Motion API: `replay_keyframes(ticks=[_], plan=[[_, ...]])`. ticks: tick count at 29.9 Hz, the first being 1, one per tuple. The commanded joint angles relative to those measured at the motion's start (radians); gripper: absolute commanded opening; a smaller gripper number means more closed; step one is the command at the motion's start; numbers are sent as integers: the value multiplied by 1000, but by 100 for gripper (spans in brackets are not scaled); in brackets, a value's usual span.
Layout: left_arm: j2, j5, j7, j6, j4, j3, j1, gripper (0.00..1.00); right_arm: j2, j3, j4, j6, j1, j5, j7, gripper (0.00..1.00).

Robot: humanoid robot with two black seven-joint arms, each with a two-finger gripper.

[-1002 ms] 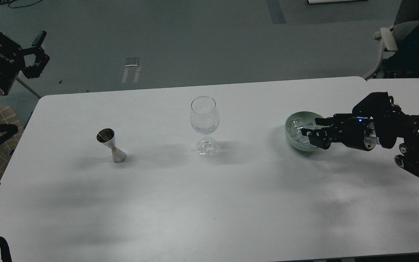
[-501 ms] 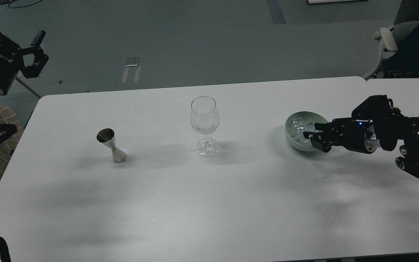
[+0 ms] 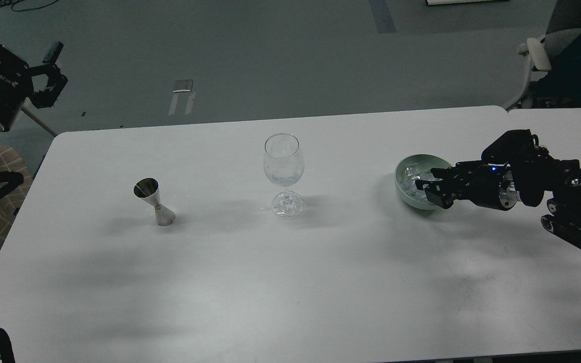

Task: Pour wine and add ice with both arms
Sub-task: 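Close the right gripper on ice cubes inside the bowl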

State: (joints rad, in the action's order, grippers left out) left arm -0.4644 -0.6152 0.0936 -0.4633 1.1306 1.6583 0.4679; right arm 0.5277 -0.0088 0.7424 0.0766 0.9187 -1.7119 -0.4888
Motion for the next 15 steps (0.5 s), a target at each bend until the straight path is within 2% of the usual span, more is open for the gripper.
replay_keyframes(ticks=[1, 15], plan=[[0, 0, 0, 0, 0, 1, 0, 98, -12, 0, -5, 0, 2, 1, 0, 51], [0, 0, 0, 0, 0, 1, 0, 98, -12, -8, -21, -3, 3, 0, 0, 51]])
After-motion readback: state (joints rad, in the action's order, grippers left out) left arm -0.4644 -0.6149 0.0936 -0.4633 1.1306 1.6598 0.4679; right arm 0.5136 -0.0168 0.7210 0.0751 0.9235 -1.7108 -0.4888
